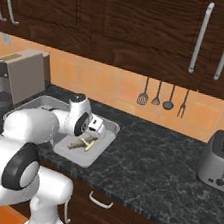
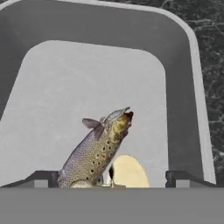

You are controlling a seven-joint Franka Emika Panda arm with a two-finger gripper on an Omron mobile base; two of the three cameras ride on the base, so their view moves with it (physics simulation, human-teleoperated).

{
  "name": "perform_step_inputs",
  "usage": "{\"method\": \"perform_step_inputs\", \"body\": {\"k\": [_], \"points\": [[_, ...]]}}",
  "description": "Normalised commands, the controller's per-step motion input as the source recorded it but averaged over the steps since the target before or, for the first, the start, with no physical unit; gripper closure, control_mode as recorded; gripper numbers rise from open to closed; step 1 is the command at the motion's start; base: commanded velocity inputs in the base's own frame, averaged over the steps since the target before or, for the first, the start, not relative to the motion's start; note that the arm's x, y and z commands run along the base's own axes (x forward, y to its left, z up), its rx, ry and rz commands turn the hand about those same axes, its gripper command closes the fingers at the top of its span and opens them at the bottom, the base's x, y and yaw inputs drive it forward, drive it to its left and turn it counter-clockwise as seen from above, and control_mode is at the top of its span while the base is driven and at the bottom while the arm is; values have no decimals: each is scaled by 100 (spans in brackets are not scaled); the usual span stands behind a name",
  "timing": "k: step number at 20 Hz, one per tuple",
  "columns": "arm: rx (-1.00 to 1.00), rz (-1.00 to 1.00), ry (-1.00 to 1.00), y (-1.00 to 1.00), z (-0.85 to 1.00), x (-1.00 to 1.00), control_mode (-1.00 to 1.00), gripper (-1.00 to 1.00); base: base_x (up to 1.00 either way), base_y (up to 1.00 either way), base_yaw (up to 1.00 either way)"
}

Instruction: Place one mushroom and one fish in each tupperware on the nearby counter, to pack two identical lunches.

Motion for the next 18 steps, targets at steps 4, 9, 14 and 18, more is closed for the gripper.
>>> {"method": "perform_step_inputs", "body": {"k": [4, 9, 14, 18], "points": [[0, 3, -14, 13, 61, -64, -100, -100, 0, 0, 0], [0, 5, -10, 8, 77, -64, -100, -100, 0, 0, 0], [0, 5, -7, 0, 51, -82, -100, -100, 0, 0, 0], [0, 5, -3, 0, 43, -84, -100, -100, 0, 0, 0]]}}
